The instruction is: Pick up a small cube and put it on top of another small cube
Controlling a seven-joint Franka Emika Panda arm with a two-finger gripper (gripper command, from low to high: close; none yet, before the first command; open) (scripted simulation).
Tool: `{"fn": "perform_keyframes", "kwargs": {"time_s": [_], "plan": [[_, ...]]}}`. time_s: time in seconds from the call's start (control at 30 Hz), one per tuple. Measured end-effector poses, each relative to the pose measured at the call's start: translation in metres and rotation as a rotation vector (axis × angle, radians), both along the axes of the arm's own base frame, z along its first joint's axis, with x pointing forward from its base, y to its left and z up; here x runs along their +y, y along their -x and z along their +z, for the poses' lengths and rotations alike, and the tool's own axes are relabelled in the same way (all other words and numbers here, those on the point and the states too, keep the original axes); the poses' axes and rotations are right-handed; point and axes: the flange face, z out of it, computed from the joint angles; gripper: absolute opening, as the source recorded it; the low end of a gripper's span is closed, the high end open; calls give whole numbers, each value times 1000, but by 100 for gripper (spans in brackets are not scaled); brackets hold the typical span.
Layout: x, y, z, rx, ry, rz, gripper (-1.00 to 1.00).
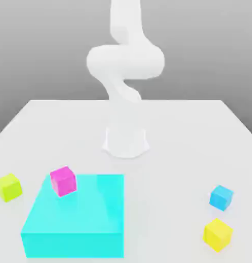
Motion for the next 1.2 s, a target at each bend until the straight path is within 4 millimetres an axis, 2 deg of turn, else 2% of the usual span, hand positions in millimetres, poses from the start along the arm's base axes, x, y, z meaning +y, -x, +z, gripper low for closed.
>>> {"fn": "perform_keyframes", "kwargs": {"time_s": [0.1,0.23,0.37,0.47,0.63,0.77,0.87,1.03,1.07,1.2], "plan": [[23,-37,-48,84,36,50,0],[54,-73,-115,190,80,121,0],[86,-96,-186,295,119,199,0],[110,-104,-242,372,146,261,0],[155,-100,-336,499,185,382,0],[180,-84,-410,602,205,467,0],[198,-63,-463,679,216,534,0],[205,-55,-533,708,217,560,0],[205,-54,-543,709,218,561,-100],[205,-54,-543,709,218,561,-100]]}}
